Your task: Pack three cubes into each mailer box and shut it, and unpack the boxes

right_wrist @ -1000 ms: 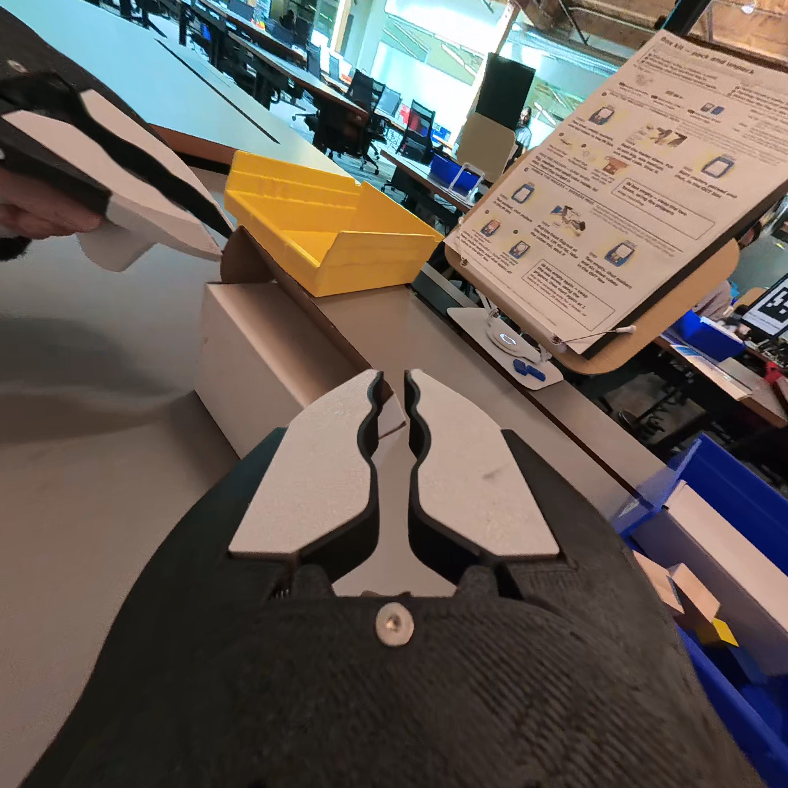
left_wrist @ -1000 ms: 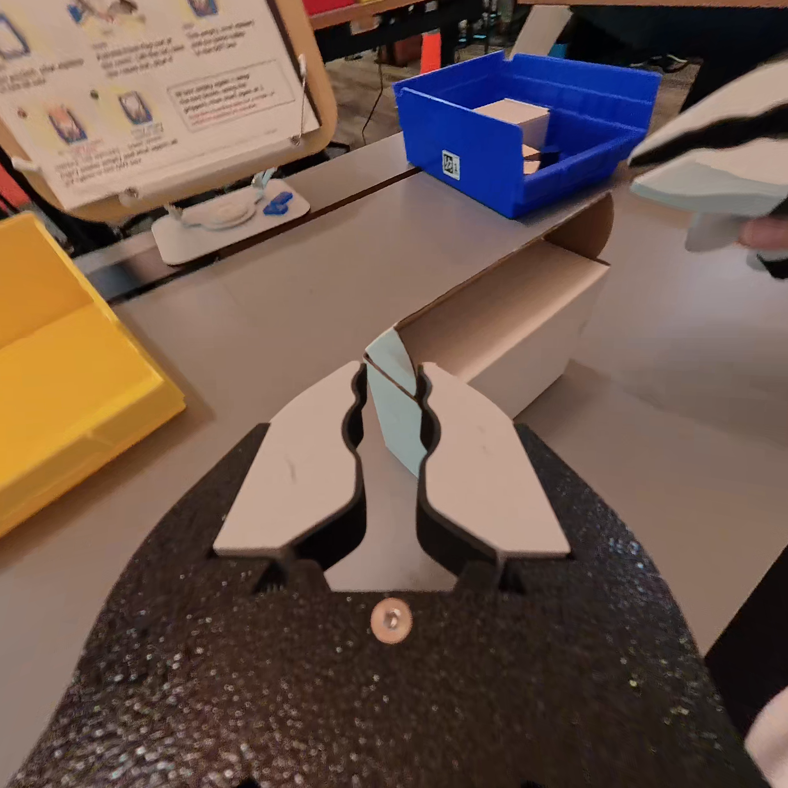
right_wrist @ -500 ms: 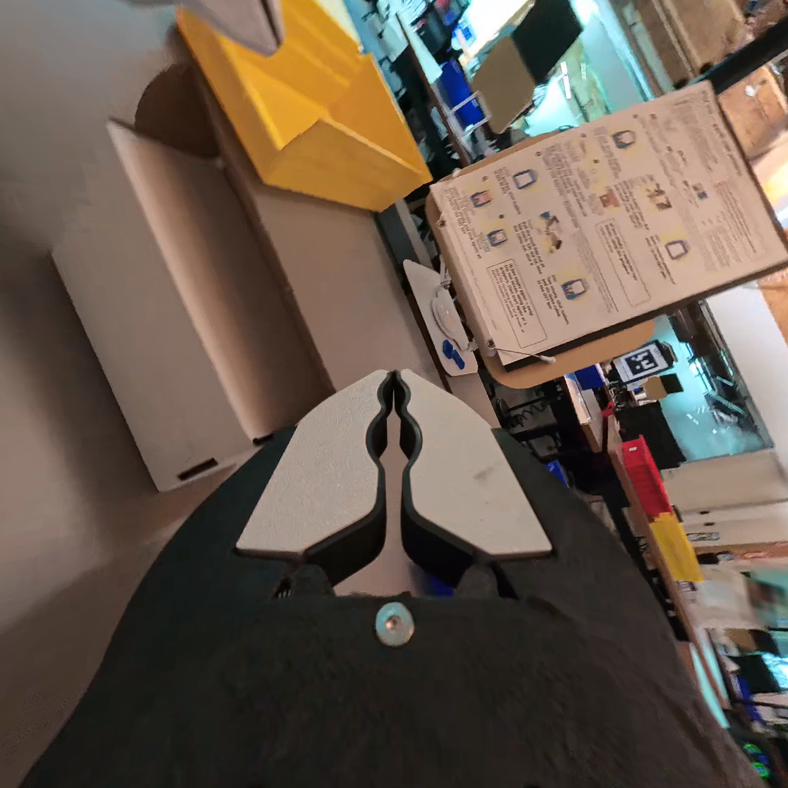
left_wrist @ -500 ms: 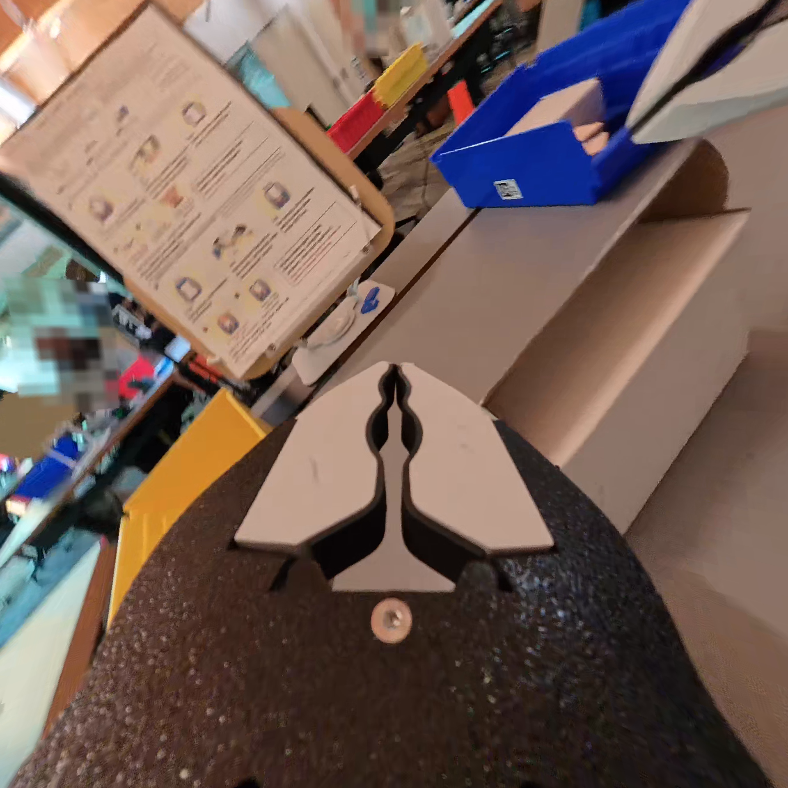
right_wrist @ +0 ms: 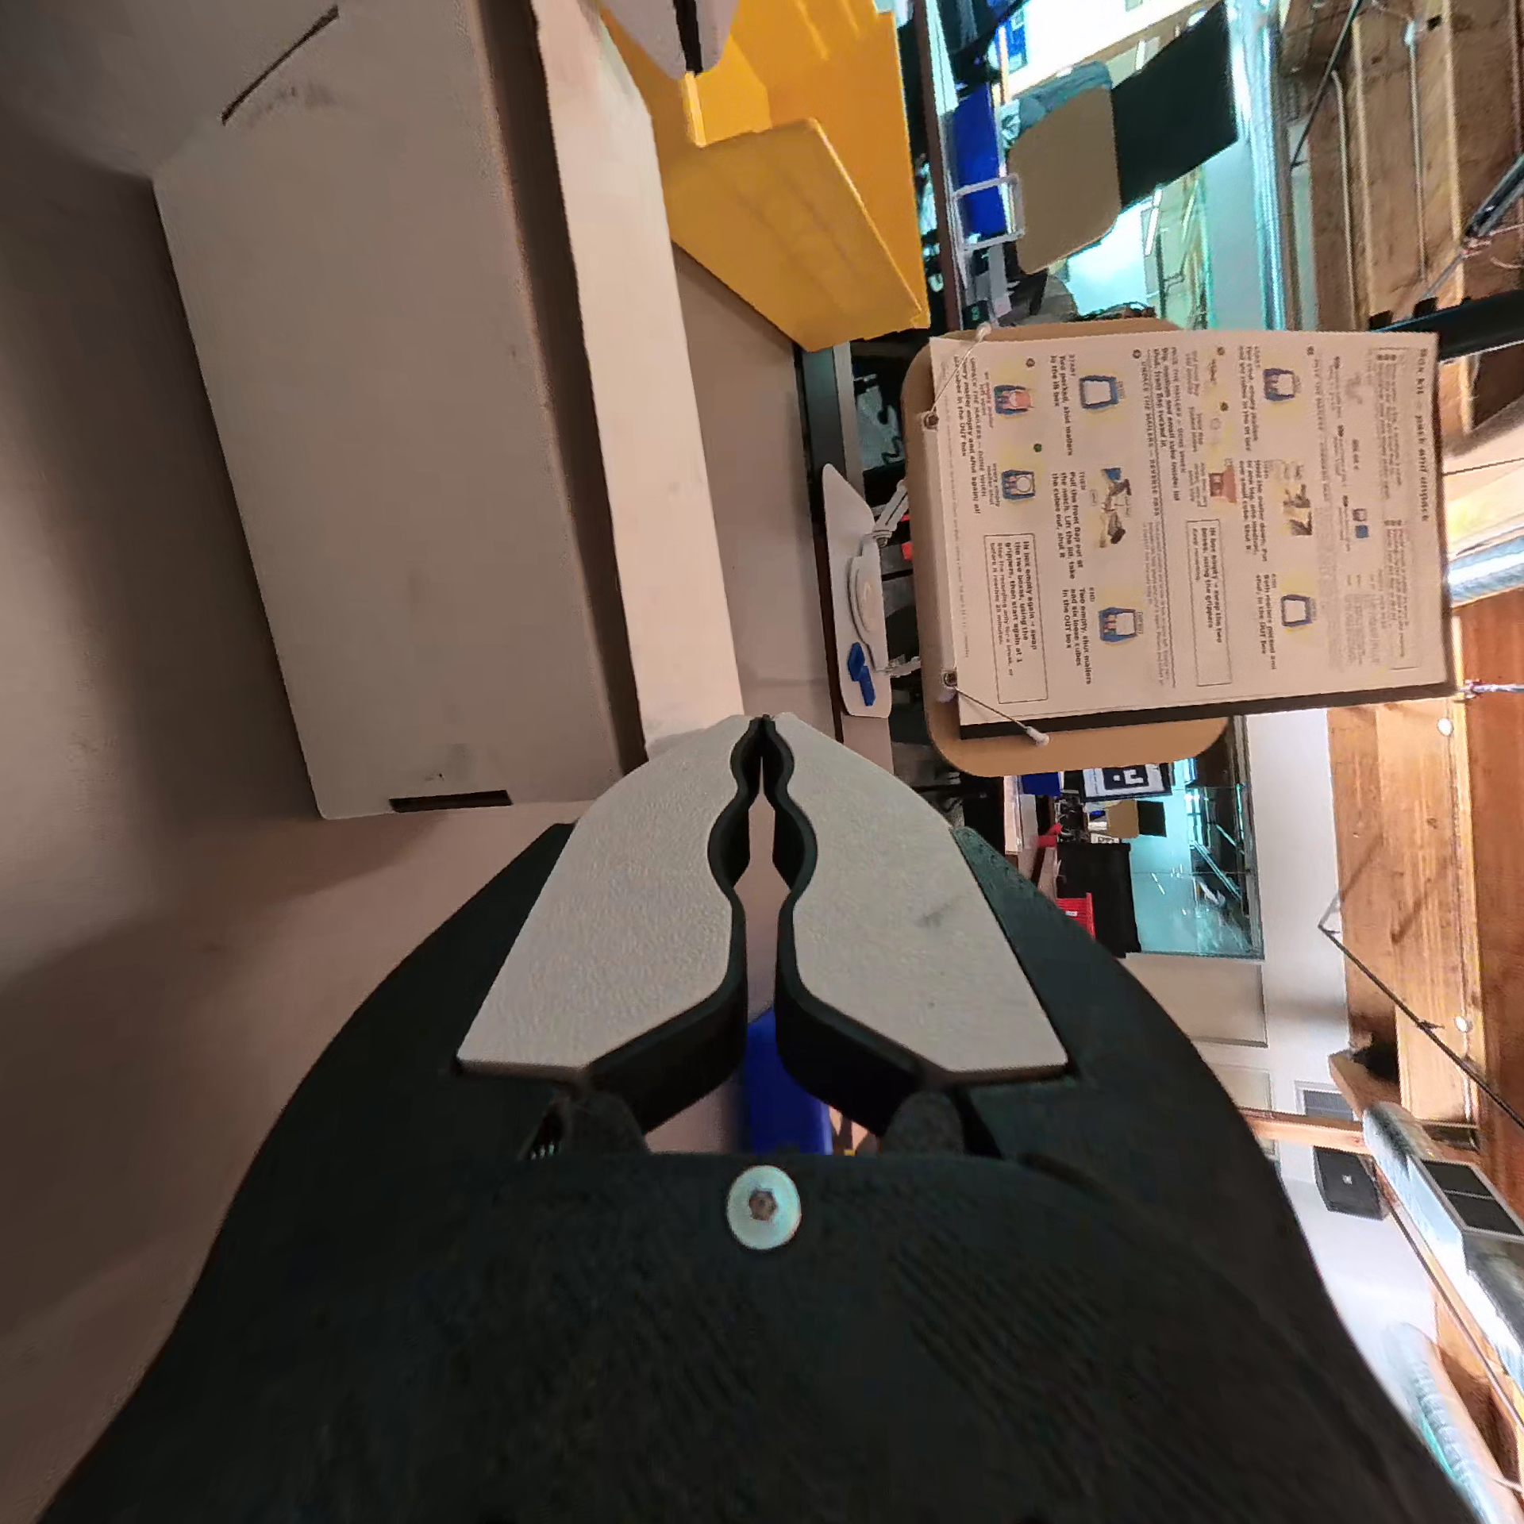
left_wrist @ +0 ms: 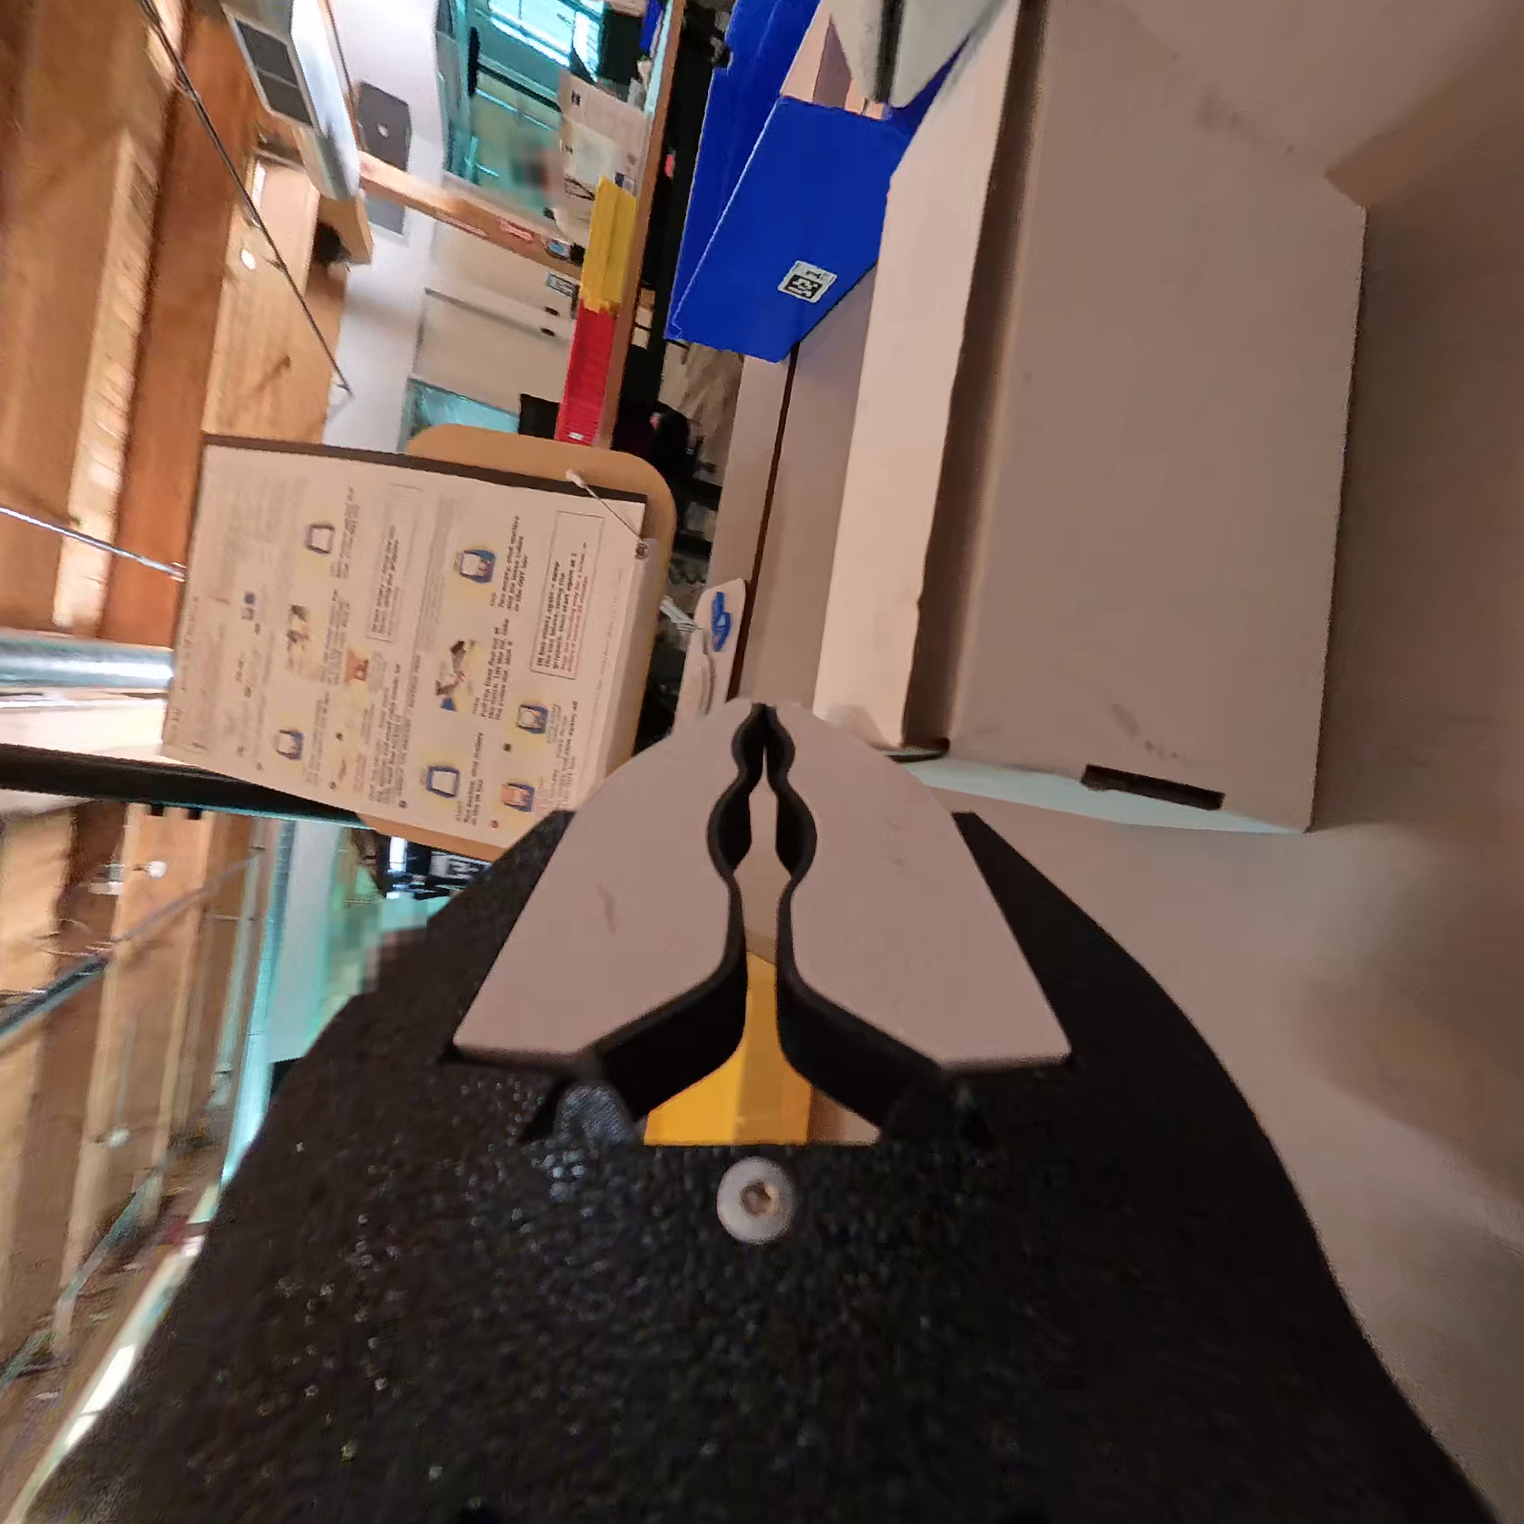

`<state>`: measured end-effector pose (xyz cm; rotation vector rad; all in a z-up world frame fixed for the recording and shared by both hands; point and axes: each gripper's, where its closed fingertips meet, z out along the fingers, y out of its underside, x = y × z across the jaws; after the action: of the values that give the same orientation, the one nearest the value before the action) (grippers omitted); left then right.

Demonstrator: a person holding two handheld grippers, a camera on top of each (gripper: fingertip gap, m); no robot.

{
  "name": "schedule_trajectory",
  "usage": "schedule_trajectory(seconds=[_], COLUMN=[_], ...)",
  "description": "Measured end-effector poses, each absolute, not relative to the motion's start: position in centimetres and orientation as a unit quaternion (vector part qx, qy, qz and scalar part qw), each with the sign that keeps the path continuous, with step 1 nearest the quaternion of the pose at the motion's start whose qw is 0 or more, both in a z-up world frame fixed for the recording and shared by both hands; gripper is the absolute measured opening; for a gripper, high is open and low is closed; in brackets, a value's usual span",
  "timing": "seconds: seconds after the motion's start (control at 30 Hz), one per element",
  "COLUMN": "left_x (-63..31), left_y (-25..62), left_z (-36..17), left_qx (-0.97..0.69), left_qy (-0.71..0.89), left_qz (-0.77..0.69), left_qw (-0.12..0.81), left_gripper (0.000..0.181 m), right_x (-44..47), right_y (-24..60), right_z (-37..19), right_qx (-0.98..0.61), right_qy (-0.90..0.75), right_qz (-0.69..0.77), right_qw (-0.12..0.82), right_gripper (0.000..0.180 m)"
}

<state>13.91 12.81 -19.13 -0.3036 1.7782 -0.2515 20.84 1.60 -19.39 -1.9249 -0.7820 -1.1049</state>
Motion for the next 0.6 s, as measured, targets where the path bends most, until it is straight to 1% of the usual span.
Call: schedule_trajectory(seconds=[0.03, 0.17, 0.23, 0.37, 0.43, 0.47, 0.57, 0.6], left_x=[13.9, 13.6, 13.5, 13.1, 12.6, 12.4, 12.2, 12.4], left_y=[12.7, 12.6, 12.6, 13.9, 14.1, 14.0, 12.6, 12.1], left_z=[-19.2, -19.2, -19.4, -20.2, -18.8, -18.5, -18.4, -18.5], left_qx=[-0.118, -0.054, -0.059, -0.121, -0.150, -0.167, -0.210, -0.217], left_qy=[0.767, 0.750, 0.752, 0.757, 0.720, 0.715, 0.719, 0.722], left_qz=[-0.093, -0.009, -0.010, -0.001, -0.018, -0.036, -0.123, -0.147], left_qw=[0.623, 0.660, 0.656, 0.642, 0.677, 0.678, 0.651, 0.641], left_gripper=[0.000, 0.000, 0.000, 0.000, 0.000, 0.000, 0.000, 0.000], right_x=[20.8, 20.8, 20.9, 21.3, 22.2, 22.1, 19.4, 19.1], right_y=[1.6, 1.6, 1.6, 0.9, 0.2, -0.2, -0.2, 0.0], right_z=[-19.4, -19.7, -19.7, -19.8, -18.0, -17.4, -17.2, -17.2], right_qx=[-0.752, -0.740, -0.745, -0.774, -0.767, -0.767, -0.778, -0.776], right_qy=[-0.301, -0.306, -0.297, -0.265, -0.211, -0.197, -0.212, -0.216], right_qz=[-0.436, -0.463, -0.456, -0.395, -0.394, -0.371, -0.259, -0.255], right_qw=[0.391, 0.381, 0.385, 0.418, 0.461, 0.484, 0.532, 0.534], right_gripper=[0.000, 0.000, 0.000, 0.000, 0.002, 0.001, 0.000, 0.001])
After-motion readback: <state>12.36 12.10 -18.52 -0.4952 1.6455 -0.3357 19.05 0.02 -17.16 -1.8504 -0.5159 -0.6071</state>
